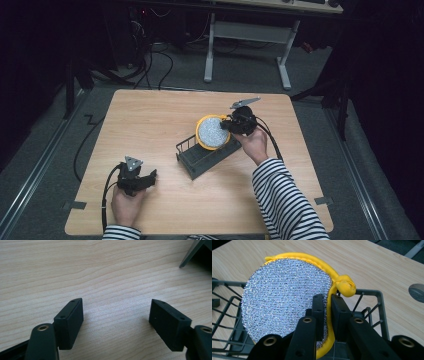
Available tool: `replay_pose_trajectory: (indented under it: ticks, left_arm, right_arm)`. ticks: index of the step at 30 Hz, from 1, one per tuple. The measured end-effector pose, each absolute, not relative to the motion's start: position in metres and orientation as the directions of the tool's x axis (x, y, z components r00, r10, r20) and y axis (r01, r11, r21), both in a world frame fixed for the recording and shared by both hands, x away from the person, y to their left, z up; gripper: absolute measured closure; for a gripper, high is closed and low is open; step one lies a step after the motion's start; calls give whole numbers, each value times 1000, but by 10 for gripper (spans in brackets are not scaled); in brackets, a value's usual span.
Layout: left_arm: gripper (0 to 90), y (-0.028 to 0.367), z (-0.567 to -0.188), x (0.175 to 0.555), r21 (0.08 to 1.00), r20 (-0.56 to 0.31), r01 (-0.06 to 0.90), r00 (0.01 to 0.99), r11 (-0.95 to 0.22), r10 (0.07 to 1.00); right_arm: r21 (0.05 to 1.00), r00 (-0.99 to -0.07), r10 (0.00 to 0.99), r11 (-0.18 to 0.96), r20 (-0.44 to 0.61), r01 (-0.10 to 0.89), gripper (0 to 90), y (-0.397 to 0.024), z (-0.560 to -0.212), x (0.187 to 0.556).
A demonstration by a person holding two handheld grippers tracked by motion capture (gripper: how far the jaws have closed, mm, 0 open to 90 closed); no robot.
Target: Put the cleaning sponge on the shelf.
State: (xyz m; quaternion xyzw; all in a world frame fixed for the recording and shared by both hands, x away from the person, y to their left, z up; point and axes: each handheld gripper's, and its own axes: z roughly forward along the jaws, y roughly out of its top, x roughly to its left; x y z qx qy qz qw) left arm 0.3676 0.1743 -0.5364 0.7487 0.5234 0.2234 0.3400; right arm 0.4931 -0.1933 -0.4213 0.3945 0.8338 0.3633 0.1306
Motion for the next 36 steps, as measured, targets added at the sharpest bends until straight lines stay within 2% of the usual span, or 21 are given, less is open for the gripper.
replay_pose_trajectory:
  ticks: [17,19,25,30,36]
  left_arm:
    - [284,174,-536,368,743,-16,631,352,-225,936]
    - [283,174,-536,368,742,-15,631,352,-225,936]
    - [283,174,-536,368,743,-22,632,353,-221,936]
    - [283,174,-536,368,743,-22,632,353,-221,935]
    - [284,174,-536,368,743,-21,632,353,-222,936]
  right_arm:
    - [672,-663,747,473,36,570,815,-195,-431,486]
    - [670,-661,749,473,35,572,784,-195,-430,486]
    - [681,-648,759,442,63,584,524,-202,-421,481]
    - [708,-629,775,412,59,573,485,-213,-413,475]
    - [739,-604,793,361,77,568,483,-232,-405,467]
